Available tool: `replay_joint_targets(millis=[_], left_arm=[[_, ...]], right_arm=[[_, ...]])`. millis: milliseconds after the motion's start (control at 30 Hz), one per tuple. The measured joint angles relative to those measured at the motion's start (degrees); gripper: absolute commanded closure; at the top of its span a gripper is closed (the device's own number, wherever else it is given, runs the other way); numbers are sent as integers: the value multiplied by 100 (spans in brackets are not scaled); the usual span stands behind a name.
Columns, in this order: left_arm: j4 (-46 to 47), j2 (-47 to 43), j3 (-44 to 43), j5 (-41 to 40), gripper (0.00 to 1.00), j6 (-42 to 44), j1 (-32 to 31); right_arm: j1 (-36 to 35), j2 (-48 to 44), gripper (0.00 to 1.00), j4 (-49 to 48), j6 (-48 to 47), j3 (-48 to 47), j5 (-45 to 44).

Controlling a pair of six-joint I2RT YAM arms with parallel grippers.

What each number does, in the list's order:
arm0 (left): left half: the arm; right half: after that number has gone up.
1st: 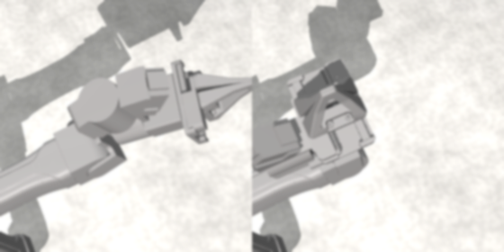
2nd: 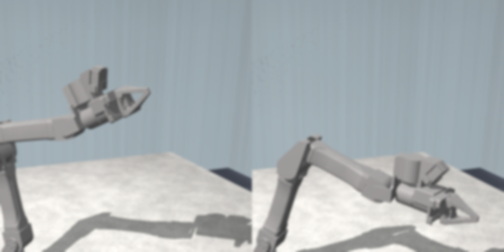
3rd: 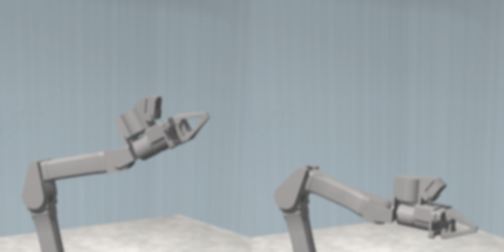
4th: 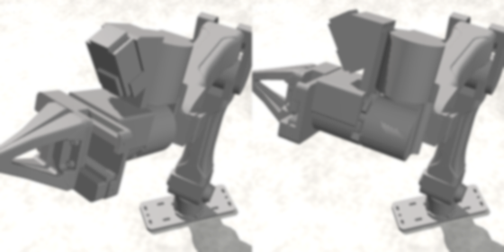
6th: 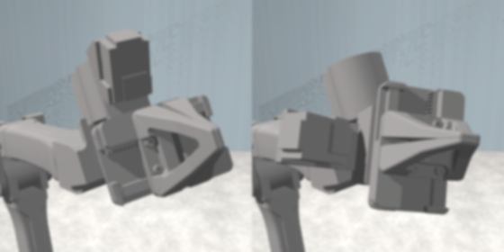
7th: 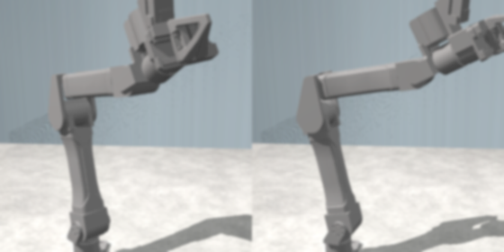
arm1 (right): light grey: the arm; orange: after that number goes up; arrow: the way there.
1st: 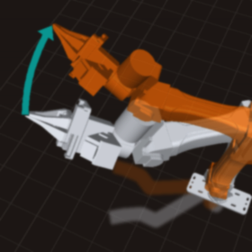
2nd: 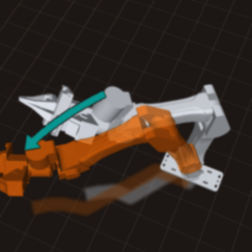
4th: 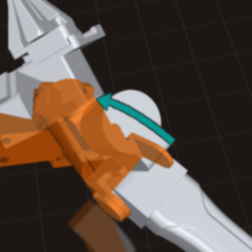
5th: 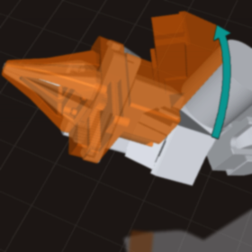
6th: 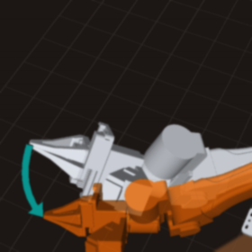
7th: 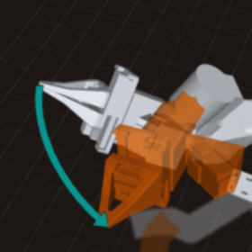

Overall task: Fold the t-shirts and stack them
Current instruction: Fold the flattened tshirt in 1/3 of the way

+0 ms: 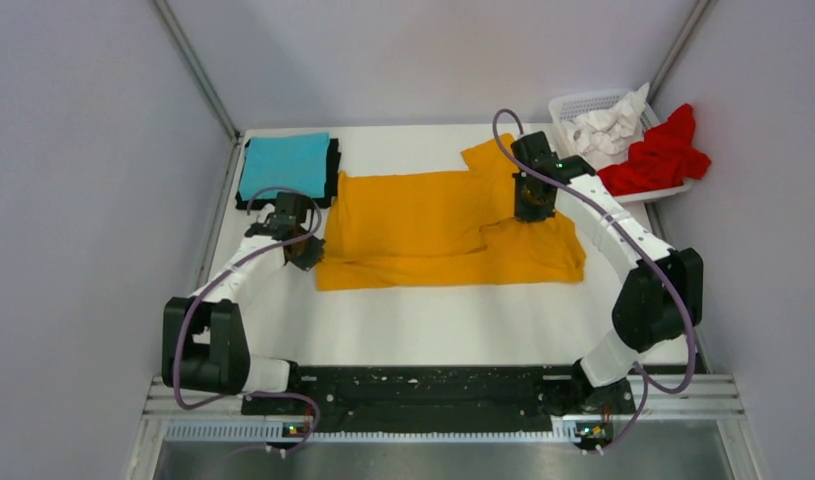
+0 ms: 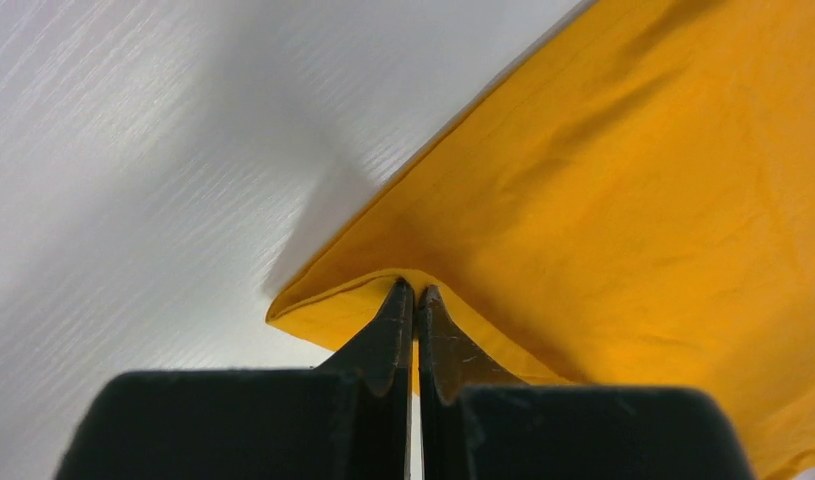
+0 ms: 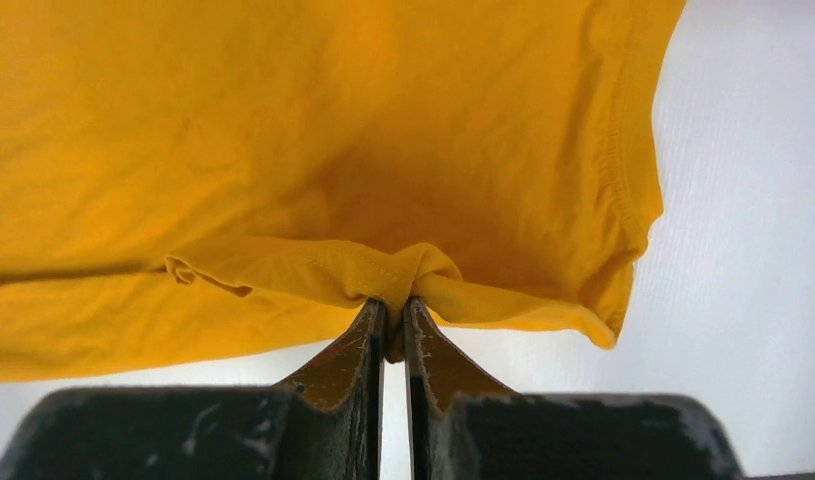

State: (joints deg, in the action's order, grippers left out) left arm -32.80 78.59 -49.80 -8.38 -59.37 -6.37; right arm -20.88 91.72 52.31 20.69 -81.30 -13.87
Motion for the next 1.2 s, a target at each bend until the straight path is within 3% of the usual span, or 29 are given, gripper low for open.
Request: replay_joint_targets(millis=[700, 967, 1067, 1133, 1167, 1200], left_arm=[[332, 356, -122, 149, 100, 540, 9], [470, 857, -378, 138, 98, 557, 37], [492, 1084, -487, 118, 65, 562, 63], [494, 1185, -544, 94, 41, 590, 76], [490, 1222, -570, 79, 35, 595, 83], [472, 1248, -610, 57, 15, 577, 92]], right_arm=[[212, -83, 91, 214, -391, -133, -424], [234, 315, 89, 33, -623, -435, -411], [238, 756, 81, -138, -693, -704, -417], [254, 1145, 65, -245, -721, -942, -439], [262, 1327, 56, -284, -715, -1062, -450], [275, 1572, 42, -350, -719, -1220, -474]])
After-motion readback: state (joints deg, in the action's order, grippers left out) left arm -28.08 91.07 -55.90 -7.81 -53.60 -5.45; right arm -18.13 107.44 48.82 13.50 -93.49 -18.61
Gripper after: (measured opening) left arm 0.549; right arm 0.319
